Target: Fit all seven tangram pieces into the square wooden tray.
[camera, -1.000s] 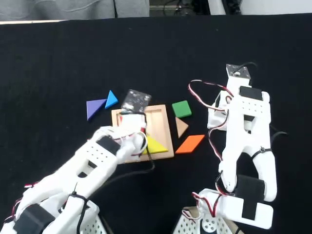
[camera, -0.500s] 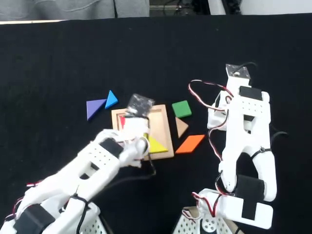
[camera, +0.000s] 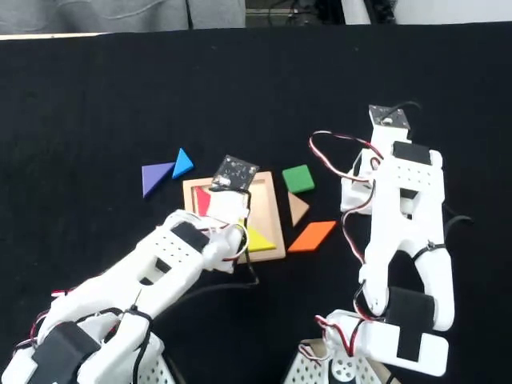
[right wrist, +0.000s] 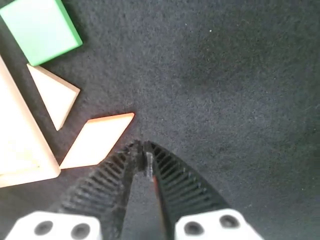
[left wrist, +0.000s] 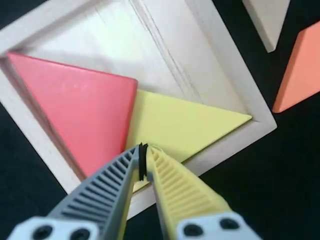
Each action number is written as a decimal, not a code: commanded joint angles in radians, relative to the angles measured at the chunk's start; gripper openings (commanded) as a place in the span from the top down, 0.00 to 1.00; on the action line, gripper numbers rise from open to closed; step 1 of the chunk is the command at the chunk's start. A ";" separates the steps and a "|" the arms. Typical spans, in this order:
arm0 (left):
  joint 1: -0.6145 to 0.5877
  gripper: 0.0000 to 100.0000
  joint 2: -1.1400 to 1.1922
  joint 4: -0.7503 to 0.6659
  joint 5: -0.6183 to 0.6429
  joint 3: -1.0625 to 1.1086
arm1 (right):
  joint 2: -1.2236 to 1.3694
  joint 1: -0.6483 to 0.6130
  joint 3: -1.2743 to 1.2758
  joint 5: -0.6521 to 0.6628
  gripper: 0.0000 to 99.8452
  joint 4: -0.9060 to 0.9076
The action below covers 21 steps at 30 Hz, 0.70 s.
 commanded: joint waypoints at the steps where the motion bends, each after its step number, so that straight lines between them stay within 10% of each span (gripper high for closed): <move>1: -0.021 0.96 -0.002 -0.008 0.002 -0.045 | -0.016 0.005 -0.005 0.009 0.99 -0.006; 21: -0.099 0.96 -0.269 0.103 0.003 0.012 | -0.016 -0.012 0.013 0.051 0.99 -0.008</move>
